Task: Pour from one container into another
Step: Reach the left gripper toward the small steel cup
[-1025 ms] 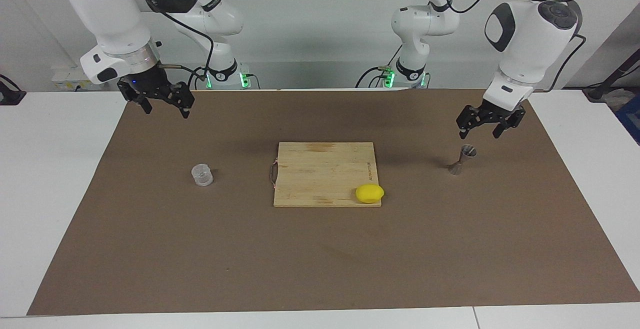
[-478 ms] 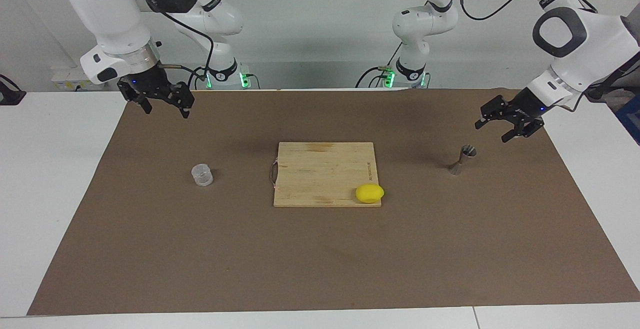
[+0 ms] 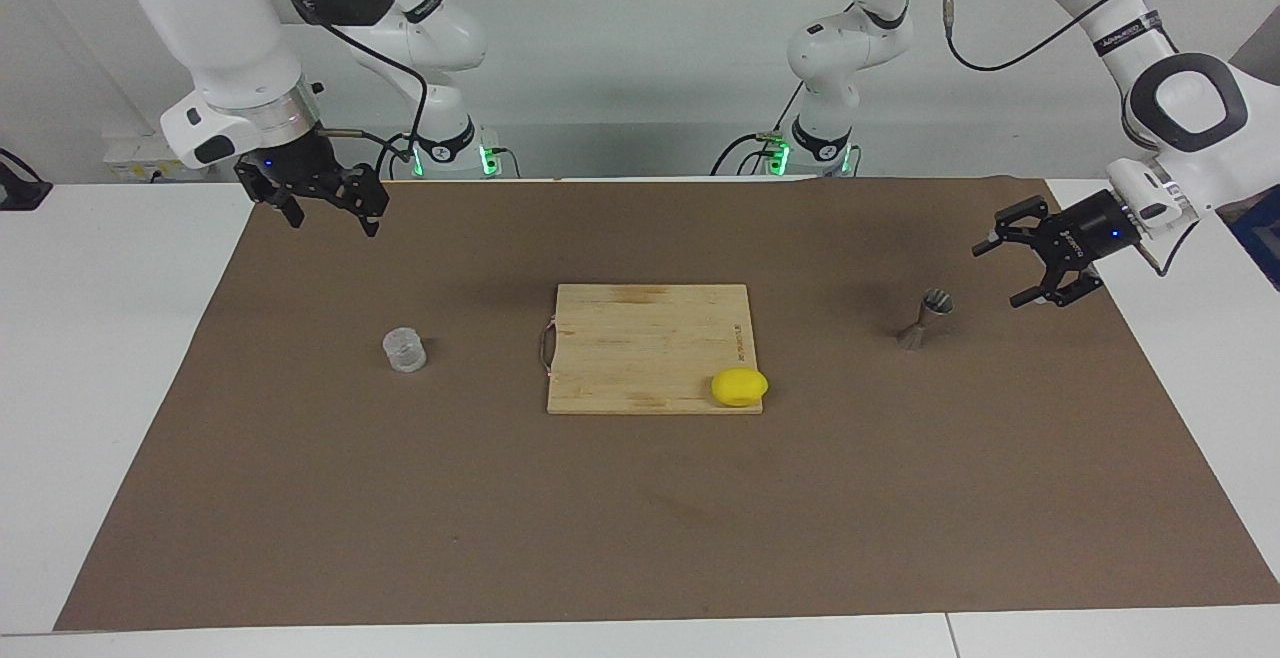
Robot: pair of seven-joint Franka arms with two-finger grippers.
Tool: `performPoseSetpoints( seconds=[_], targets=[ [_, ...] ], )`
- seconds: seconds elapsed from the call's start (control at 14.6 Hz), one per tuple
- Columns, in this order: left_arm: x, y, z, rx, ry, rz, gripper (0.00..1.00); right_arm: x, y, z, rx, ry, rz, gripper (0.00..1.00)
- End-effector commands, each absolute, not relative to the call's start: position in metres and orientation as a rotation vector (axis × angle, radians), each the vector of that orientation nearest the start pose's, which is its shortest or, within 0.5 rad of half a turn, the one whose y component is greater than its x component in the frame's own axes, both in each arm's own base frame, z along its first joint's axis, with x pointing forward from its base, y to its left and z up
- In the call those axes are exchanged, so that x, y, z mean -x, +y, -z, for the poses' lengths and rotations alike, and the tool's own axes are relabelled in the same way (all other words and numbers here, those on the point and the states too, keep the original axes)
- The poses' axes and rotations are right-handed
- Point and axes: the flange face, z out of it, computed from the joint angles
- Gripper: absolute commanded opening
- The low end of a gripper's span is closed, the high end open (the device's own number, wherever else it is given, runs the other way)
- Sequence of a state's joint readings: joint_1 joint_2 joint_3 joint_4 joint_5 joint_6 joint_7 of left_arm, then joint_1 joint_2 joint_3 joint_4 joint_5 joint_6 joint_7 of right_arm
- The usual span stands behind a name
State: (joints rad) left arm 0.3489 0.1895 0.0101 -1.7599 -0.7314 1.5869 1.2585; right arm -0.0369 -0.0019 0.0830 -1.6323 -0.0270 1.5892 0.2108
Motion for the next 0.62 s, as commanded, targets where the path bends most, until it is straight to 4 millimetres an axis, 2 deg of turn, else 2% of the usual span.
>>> performPoseSetpoints(
  seconds=[0.0, 0.07, 0.14, 0.21, 0.34, 0.48, 0.55],
  targets=[
    [-0.583, 0.153, -0.442, -1.991, -0.931, -0.465, 1.0, -0.548, 0.02, -0.599, 3.159, 0.249, -0.061, 1.0],
    [-0.58, 0.157, -0.425, -1.931, -0.935, -0.49, 1.0, -0.548, 0.02, -0.599, 3.159, 0.249, -0.061, 1.0],
    [-0.579, 0.161, -0.402, -1.85, -0.998, -0.567, 1.0, -0.548, 0.02, -0.599, 3.159, 0.249, -0.059, 1.0],
    [-0.581, 0.161, -0.388, -1.782, -1.092, -0.667, 1.0, -0.548, 0.02, -0.599, 3.159, 0.249, -0.061, 1.0],
    [-0.579, 0.165, -0.373, -1.712, -1.221, -0.77, 1.0, -0.548, 0.02, -0.599, 3.159, 0.249, -0.059, 1.0],
    [-0.573, 0.178, -0.335, -1.63, -1.177, -0.839, 1.0, -0.548, 0.02, -0.599, 3.159, 0.249, -0.061, 1.0],
    [-0.57, 0.18, -0.325, -1.61, -1.191, -0.869, 1.0, -0.548, 0.02, -0.599, 3.159, 0.249, -0.059, 1.0]
  ],
)
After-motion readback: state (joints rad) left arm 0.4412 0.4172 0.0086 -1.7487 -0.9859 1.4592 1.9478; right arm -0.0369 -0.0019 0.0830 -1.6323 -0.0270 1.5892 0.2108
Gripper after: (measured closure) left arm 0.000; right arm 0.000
